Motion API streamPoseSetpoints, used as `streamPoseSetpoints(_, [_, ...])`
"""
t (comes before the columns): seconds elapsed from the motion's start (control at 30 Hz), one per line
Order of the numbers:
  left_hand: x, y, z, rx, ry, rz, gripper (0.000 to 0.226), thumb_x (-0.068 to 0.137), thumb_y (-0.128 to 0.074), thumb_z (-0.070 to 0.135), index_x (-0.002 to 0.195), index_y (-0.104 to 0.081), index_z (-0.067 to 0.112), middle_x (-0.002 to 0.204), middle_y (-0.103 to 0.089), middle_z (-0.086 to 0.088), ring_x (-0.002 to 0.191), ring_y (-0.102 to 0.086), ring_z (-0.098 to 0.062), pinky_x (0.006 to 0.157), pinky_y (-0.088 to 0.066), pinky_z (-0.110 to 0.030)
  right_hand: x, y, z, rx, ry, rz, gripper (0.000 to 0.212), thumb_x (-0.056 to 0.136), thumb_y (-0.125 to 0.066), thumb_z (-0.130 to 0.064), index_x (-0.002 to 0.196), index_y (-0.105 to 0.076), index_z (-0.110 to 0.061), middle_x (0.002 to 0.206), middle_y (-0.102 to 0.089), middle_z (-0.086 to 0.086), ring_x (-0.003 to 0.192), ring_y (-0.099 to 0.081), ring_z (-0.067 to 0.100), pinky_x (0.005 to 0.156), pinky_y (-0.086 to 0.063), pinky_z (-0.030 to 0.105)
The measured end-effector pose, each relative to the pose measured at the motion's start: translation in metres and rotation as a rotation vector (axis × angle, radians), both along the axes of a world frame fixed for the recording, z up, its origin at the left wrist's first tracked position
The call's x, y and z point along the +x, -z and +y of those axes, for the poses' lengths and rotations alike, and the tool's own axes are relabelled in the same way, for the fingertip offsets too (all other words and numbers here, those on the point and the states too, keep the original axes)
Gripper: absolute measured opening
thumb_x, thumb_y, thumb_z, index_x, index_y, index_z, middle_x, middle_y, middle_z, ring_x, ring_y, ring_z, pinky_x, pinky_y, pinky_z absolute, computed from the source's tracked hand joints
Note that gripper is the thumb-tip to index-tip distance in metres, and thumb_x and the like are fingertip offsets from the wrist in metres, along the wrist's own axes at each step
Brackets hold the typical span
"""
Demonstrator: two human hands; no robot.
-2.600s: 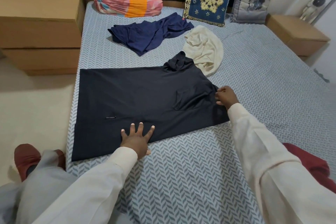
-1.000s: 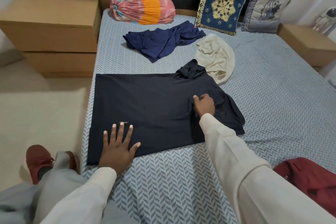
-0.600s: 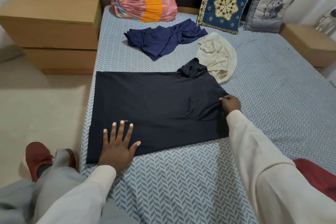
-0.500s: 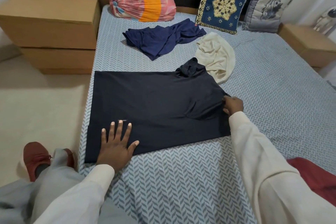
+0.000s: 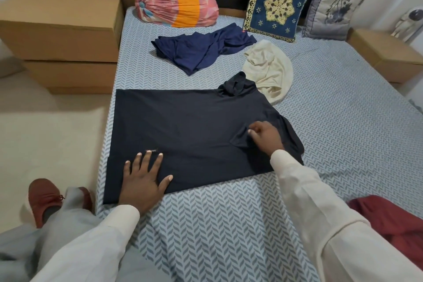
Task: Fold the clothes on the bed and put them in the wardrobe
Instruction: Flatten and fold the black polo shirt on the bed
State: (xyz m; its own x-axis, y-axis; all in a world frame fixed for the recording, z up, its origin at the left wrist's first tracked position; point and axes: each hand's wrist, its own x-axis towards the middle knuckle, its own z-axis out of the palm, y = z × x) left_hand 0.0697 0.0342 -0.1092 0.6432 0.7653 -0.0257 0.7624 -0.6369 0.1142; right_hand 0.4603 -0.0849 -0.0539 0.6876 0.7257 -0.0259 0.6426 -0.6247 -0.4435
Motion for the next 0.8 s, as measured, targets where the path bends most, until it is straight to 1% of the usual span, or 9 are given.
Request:
streamPoseSetpoints(0.07, [0.001, -0.008, 0.006, 0.056, 0.007, -0.04, 0.069, 0.09, -0.028, 0.065, 0.14, -0.05, 0.023, 0.142, -0.05, -0.006, 0.126, -0.045, -0.033, 0.102, -0.032, -0.05, -0.009, 0.008, 0.016, -0.077, -0.085, 0.008, 0.026, 0.085, -0.067, -0.037, 0.102, -0.07, -0.019, 0.096, -0.064, 0.009, 0.099, -0.059, 0.031, 0.087, -0.047, 0.035])
streamPoseSetpoints(0.13, [0.002, -0.016, 0.016, 0.103, 0.01, -0.074, 0.065, 0.09, -0.03, 0.059, 0.133, -0.057, 0.019, 0.125, -0.059, -0.007, 0.109, -0.053, -0.033, 0.089, -0.04, -0.048, -0.016, 0.014, 0.029, -0.15, -0.118, -0.008, 0.03, 0.089, -0.065, -0.036, 0.112, -0.067, -0.018, 0.106, -0.062, 0.011, 0.107, -0.053, 0.033, 0.093, -0.045, 0.038])
streamPoseSetpoints(0.23, [0.005, -0.022, 0.041, 0.156, -0.007, -0.088, 0.055, 0.089, -0.034, 0.05, 0.118, -0.065, 0.015, 0.101, -0.063, -0.009, 0.09, -0.055, -0.033, 0.078, -0.041, -0.045, -0.026, 0.015, 0.051, -0.187, -0.125, -0.056, 0.027, 0.092, -0.06, -0.033, 0.114, -0.066, -0.018, 0.109, -0.058, 0.01, 0.111, -0.048, 0.033, 0.09, -0.048, 0.04])
streamPoseSetpoints(0.33, [0.008, -0.028, 0.081, 0.164, -0.015, -0.063, 0.042, 0.087, -0.042, 0.04, 0.109, -0.067, 0.014, 0.094, -0.063, -0.01, 0.085, -0.054, -0.034, 0.075, -0.04, -0.044, -0.026, 0.015, 0.078, -0.162, -0.113, -0.125, 0.019, 0.092, -0.058, -0.032, 0.103, -0.064, -0.017, 0.105, -0.058, 0.008, 0.106, -0.05, 0.032, 0.081, -0.047, 0.038])
streamPoseSetpoints(0.43, [0.015, -0.036, 0.127, 0.097, -0.013, -0.046, 0.03, 0.087, -0.057, 0.028, 0.113, -0.065, 0.015, 0.101, -0.061, -0.01, 0.091, -0.055, -0.034, 0.08, -0.043, -0.045, -0.018, 0.011, 0.108, -0.179, -0.139, -0.155, 0.025, 0.093, -0.055, -0.026, 0.115, -0.057, -0.014, 0.11, -0.059, 0.013, 0.105, -0.052, 0.036, 0.084, -0.048, 0.042])
streamPoseSetpoints(0.53, [0.029, -0.048, 0.172, -0.014, 0.013, -0.081, 0.04, 0.089, -0.055, 0.022, 0.128, -0.056, 0.014, 0.117, -0.054, -0.011, 0.1, -0.055, -0.033, 0.082, -0.048, -0.044, -0.006, 0.003, 0.144, -0.239, -0.157, -0.144, 0.035, 0.094, -0.051, -0.019, 0.128, -0.048, -0.013, 0.116, -0.06, 0.02, 0.107, -0.055, 0.041, 0.085, -0.045, 0.042])
streamPoseSetpoints(0.7, [0.057, -0.056, 0.254, -0.137, 0.006, 0.031, 0.058, 0.092, -0.049, 0.016, 0.147, -0.032, 0.021, 0.151, -0.028, -0.006, 0.112, -0.057, -0.035, 0.082, -0.048, -0.042, 0.021, -0.004, 0.209, -0.371, -0.181, -0.079, 0.061, 0.093, -0.044, -0.02, 0.15, -0.027, -0.034, 0.128, -0.058, 0.021, 0.113, -0.057, 0.041, 0.094, -0.047, 0.045])
streamPoseSetpoints(0.77, [0.064, -0.054, 0.279, -0.14, 0.013, 0.061, 0.056, 0.09, -0.049, 0.013, 0.143, -0.033, 0.022, 0.148, -0.032, -0.007, 0.109, -0.058, -0.035, 0.078, -0.048, -0.041, 0.027, -0.006, 0.224, -0.487, -0.208, -0.132, 0.063, 0.096, -0.041, -0.018, 0.152, -0.022, -0.038, 0.126, -0.057, 0.023, 0.109, -0.057, 0.042, 0.091, -0.046, 0.044])
streamPoseSetpoints(0.8, [0.067, -0.053, 0.289, -0.142, 0.012, 0.079, 0.051, 0.09, -0.049, 0.013, 0.139, -0.037, 0.02, 0.14, -0.039, -0.009, 0.106, -0.058, -0.034, 0.076, -0.049, -0.04, 0.028, -0.006, 0.23, -0.526, -0.217, -0.156, 0.058, 0.097, -0.04, -0.018, 0.15, -0.026, -0.037, 0.122, -0.058, 0.024, 0.105, -0.059, 0.042, 0.088, -0.047, 0.043])
